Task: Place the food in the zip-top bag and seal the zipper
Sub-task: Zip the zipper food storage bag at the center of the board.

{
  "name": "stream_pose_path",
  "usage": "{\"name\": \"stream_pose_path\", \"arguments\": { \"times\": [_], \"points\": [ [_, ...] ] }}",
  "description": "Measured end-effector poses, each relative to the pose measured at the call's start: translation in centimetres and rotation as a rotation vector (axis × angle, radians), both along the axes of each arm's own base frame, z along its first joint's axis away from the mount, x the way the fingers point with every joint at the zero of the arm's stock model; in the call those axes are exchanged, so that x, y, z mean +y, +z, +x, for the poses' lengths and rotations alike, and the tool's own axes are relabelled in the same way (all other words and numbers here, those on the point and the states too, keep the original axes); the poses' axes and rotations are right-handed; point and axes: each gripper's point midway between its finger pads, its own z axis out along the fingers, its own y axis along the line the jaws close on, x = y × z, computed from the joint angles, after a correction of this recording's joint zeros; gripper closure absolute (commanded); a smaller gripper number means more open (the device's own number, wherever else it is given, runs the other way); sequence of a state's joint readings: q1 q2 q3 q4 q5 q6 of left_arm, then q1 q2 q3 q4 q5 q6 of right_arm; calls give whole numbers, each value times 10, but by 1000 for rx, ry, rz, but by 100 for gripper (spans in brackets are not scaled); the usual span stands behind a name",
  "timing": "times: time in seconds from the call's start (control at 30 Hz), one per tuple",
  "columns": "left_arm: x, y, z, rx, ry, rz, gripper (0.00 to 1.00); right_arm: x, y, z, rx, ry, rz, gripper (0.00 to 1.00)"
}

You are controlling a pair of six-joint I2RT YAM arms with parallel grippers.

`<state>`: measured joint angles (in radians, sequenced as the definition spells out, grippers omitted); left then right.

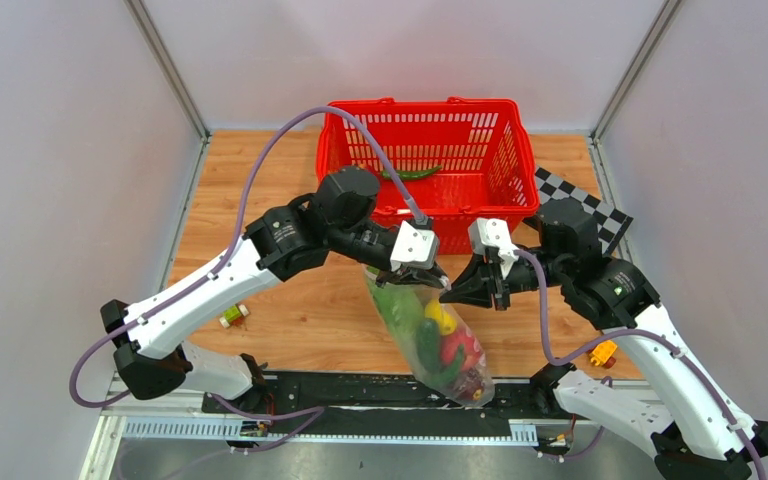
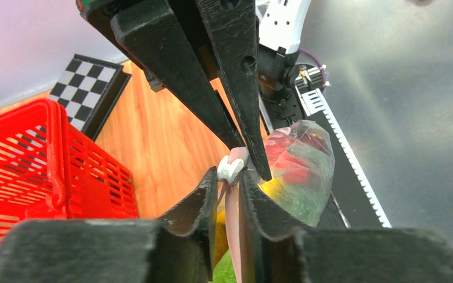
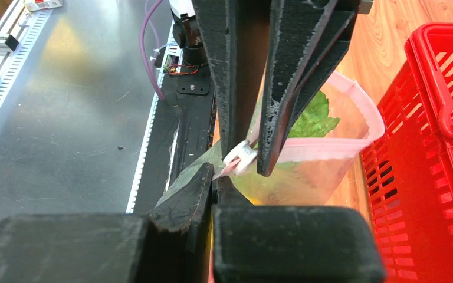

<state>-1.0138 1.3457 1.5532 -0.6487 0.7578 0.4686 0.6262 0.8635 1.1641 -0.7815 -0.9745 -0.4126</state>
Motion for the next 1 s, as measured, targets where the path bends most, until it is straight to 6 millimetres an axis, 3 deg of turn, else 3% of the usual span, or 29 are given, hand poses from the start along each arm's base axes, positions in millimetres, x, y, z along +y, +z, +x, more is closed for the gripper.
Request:
{"name": "stream_pose_path", "arguments": {
  "times": [0.13, 0.33, 0.4, 0.47, 0.63, 0.67, 0.8, 0.87, 1.0],
  "points": [
    [1, 0, 0, 8, 8, 9, 98, 0, 0, 0, -1, -1, 0, 100],
    [2, 0, 2, 15, 30, 12, 100, -1, 0, 2, 1, -19, -4, 99],
    [3, 1, 2, 23, 42, 10, 100, -1, 1, 4, 1, -33, -3, 89],
    [4, 3, 2, 33, 55, 1, 100, -1, 2, 5, -2, -47, 0, 69],
    [6, 7, 3, 75, 102, -23, 100, -1, 13, 10, -32, -84, 31, 57],
    [7, 8, 3, 84, 111, -26, 100, -1, 14, 11, -37, -89, 37, 58],
    [7, 8, 4, 107, 131, -26, 100, 1, 18, 15, -48, -95, 51, 88],
    [7, 8, 3, 117, 133, -21, 100, 3, 17, 18, -47, -103, 47, 96],
    [8, 6, 6, 128, 151, -14, 100, 5, 14, 22, -28, -111, 35, 100]
  ]
}}
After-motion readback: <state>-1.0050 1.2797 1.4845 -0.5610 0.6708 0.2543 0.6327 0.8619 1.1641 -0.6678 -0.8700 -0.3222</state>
